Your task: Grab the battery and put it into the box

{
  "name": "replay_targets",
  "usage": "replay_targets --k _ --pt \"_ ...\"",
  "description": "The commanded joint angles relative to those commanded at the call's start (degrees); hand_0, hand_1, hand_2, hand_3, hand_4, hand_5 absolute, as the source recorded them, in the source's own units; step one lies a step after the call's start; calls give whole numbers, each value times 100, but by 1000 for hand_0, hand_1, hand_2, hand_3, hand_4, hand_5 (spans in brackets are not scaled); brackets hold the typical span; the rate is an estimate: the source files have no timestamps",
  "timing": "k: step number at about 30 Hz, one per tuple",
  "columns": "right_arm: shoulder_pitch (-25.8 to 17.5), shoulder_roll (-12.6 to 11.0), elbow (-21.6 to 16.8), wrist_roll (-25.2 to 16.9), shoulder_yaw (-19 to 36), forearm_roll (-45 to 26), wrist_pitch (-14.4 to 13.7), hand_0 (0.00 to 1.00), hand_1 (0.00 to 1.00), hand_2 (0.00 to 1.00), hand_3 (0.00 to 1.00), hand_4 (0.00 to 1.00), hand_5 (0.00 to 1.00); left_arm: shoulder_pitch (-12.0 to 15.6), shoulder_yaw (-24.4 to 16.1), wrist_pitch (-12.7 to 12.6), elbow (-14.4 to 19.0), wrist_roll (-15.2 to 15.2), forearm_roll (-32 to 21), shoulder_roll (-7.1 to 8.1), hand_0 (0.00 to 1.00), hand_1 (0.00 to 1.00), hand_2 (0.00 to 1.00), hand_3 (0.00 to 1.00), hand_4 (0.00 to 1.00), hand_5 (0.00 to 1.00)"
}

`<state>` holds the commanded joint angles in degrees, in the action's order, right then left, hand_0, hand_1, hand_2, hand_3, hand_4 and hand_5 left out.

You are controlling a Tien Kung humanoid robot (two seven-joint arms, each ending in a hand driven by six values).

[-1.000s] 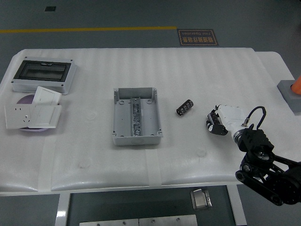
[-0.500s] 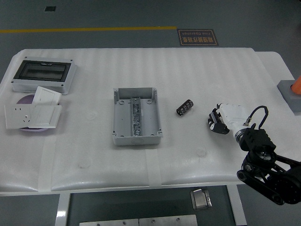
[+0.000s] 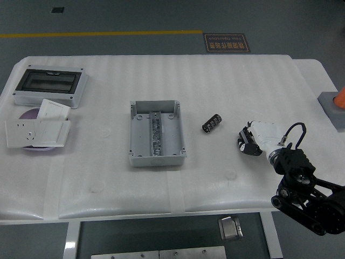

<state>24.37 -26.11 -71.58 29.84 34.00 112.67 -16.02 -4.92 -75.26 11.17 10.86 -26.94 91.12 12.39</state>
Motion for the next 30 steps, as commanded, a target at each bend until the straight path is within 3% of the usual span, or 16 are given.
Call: replay_targets --k 11,12,17,18,23,24,30 --pt "-21 -4 37 -24 11 34 -73 558 424 498 634 345 129 -7 -19 -25 1 43 31 1 642 702 606 601 534 188" --pt "-24 -5 36 -27 12 37 -81 569 402 468 600 135 2 -7 -26 -26 3 41 37 1 641 702 606 597 525 184" --pt "-44 -24 -36 -100 58 28 -162 569 402 468 600 135 2 2 -63 -30 13 23 59 -2 641 702 606 597 525 184" --pt "-49 -29 -83 -135 86 5 -182 540 366 423 553 2 2 6 -66 -32 15 21 56 -4 641 703 609 597 521 182" --pt "-26 -20 -545 -256 278 -93 -283 540 366 423 553 2 2 20 -92 -37 22 9 68 -15 641 703 609 597 521 182" --pt "-8 -6 -658 -280 314 -142 -311 527 351 399 490 2 2 23 -101 -37 24 5 74 -17 641 703 610 598 517 185" --pt "155 219 -1397 -550 361 -625 -544 520 345 393 471 2 2 31 -147 -30 35 -19 118 -24 640 703 609 597 516 186"
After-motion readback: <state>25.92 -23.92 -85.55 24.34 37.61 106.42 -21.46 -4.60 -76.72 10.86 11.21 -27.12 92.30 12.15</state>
